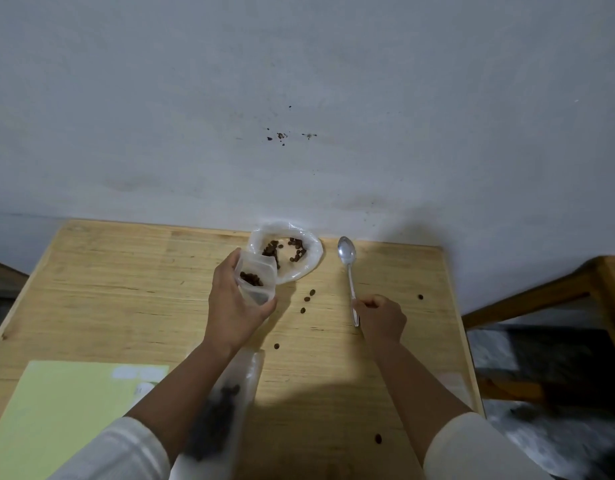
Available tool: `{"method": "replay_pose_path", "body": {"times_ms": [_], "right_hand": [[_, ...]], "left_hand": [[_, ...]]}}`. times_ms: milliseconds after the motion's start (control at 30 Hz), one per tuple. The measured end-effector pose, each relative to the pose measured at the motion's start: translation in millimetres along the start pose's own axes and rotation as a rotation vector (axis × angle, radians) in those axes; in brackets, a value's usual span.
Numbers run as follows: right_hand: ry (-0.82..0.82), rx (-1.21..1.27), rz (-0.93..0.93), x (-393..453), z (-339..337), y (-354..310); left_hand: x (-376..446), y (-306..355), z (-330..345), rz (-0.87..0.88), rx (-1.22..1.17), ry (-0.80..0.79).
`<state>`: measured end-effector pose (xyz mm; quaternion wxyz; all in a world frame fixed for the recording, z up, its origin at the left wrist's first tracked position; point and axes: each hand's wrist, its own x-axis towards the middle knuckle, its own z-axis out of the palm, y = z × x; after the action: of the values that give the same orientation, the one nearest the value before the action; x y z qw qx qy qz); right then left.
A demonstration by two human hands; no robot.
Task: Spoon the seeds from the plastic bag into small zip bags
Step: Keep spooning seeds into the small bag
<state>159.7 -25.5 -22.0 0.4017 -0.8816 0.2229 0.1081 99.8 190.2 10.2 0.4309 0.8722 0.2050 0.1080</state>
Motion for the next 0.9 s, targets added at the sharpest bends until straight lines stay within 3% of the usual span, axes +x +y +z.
{"method": "replay_pose_path", "body": {"times_ms": [200,300,400,567,733,900], "right_hand": [[-0.026,0.114,-0.155,-14,-8,-29],[-0.215,0.224,-0.373,-39,-17,-68],[-0.41,0.271,-0.458,-61,-23,-101],[-0.397,0.097,-0.64,-77,-31,-126],[-0.494,-0.074,-0.66,-85,-44,-148],[-0.525,0.172,-0.607,-106,-49,-150]], "left_hand": [[-5,13,-5,0.04,-0.044,0.001],[-9,28,-9,0.08,-0.064,0.0],[-15,42,-13,0.115,-0.1,-0.006],[-20,60,-31,0.123,-0.107,-0.076],[-20,61,-58,0.132,-0.173,-0.041],[-26,57,-77,0.081,-0.404,0.019]]}}
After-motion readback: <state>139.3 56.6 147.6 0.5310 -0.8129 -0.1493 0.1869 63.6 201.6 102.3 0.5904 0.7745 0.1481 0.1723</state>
